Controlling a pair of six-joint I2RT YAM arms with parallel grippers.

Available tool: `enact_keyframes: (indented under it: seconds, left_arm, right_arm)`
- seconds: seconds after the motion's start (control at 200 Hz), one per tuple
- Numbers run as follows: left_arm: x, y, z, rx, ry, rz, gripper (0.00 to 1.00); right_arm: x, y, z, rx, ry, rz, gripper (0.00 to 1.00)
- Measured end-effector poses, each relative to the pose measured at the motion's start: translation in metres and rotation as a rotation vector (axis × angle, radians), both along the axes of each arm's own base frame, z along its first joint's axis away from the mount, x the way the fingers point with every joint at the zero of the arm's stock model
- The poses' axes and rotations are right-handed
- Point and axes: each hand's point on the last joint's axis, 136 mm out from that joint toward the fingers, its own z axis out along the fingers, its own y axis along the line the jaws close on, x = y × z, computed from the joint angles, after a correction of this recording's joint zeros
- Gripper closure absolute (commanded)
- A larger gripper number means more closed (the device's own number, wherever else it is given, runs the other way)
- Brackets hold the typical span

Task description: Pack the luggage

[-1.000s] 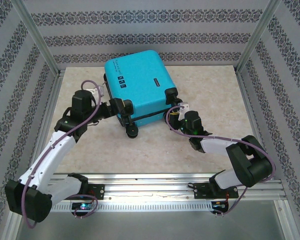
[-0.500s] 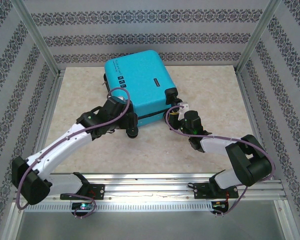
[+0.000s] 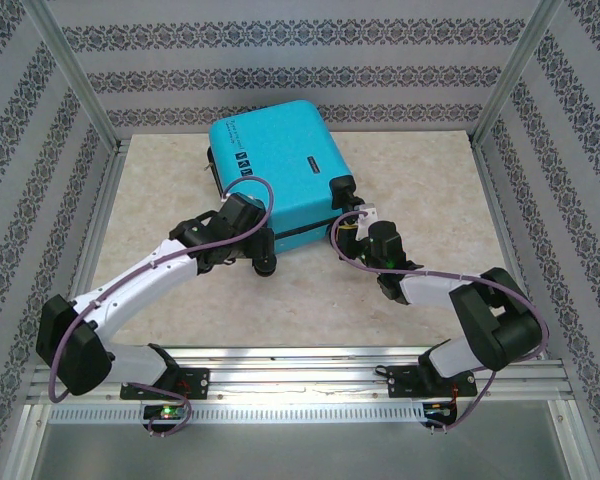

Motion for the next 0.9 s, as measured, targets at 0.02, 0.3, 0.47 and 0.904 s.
enact_keyframes:
  seconds: [0.02, 0.3, 0.47, 0.904]
  left_arm:
    - [0.001, -0.001, 0.0, -0.002, -0.002, 0.001, 0.4]
    - [0.006, 0.0, -0.001, 0.001, -0.019, 0.026, 0.71]
    - [0.008, 0.002, 0.001, 0.003, -0.044, 0.037, 0.81]
    - [0.005, 0.018, 0.008, -0.028, -0.084, 0.019, 0.88]
  right_arm:
    - [0.0, 0.001, 0.0, 0.003, -0.001, 0.005, 1.0]
    - [0.004, -0.001, -0.005, 0.059, -0.073, 0.034, 1.0]
    - [0.007, -0.002, -0.006, 0.084, -0.133, 0.03, 1.0]
    - [0.005, -0.003, -0.003, 0.092, -0.198, 0.04, 1.0]
